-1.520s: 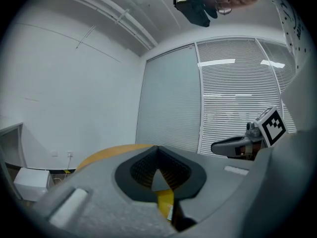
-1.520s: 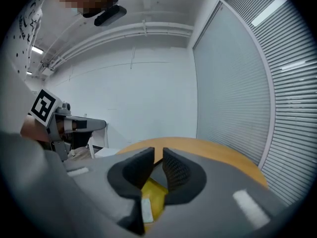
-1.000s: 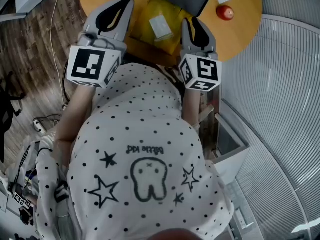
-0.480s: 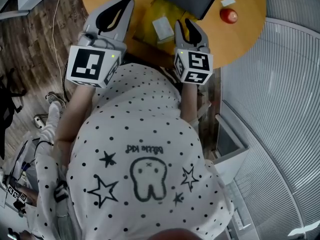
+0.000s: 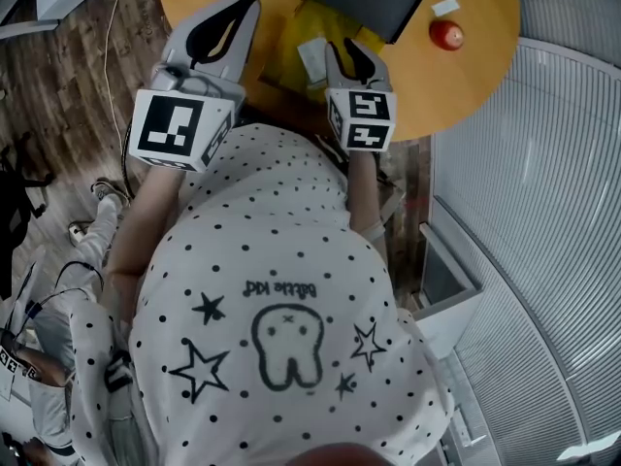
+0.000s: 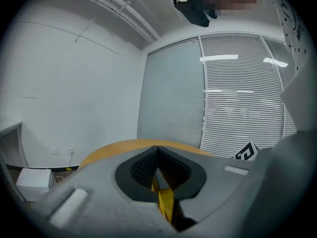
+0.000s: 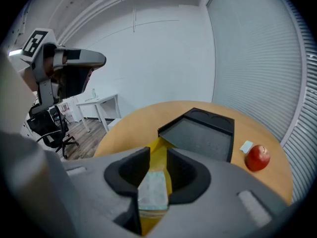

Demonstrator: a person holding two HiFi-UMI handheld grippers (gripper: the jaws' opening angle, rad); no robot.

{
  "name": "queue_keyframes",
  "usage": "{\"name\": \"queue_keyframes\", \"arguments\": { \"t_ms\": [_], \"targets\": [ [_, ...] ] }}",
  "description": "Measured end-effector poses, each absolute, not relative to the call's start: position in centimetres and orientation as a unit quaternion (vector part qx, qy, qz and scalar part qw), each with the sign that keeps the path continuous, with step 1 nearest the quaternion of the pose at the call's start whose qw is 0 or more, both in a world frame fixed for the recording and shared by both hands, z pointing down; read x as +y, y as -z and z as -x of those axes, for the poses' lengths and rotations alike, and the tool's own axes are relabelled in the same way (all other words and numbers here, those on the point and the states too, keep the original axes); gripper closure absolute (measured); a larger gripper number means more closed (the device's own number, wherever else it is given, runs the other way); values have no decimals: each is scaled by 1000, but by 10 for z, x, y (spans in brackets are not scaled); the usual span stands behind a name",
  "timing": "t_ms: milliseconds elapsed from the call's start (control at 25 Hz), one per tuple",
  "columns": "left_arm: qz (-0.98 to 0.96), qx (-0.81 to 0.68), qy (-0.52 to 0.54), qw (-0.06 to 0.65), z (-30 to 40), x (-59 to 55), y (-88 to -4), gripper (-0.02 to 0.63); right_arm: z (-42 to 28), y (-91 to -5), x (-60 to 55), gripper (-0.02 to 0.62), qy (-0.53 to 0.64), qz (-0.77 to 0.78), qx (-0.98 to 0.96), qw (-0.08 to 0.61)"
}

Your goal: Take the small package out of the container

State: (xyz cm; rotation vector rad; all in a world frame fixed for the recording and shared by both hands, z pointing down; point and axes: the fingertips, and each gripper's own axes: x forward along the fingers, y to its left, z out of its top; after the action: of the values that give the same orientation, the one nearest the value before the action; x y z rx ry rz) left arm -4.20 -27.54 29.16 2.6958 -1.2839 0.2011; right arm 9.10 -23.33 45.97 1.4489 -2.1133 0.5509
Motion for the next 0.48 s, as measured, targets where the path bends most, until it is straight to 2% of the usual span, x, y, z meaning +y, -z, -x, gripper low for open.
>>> {"name": "queue_keyframes", "arguments": {
  "t_ms": [480],
  "targets": [
    [-900,-423,-76,79,42,-288,-298,603,-80,-522,-226,482,-251,-497,-764,326]
  ]
}}
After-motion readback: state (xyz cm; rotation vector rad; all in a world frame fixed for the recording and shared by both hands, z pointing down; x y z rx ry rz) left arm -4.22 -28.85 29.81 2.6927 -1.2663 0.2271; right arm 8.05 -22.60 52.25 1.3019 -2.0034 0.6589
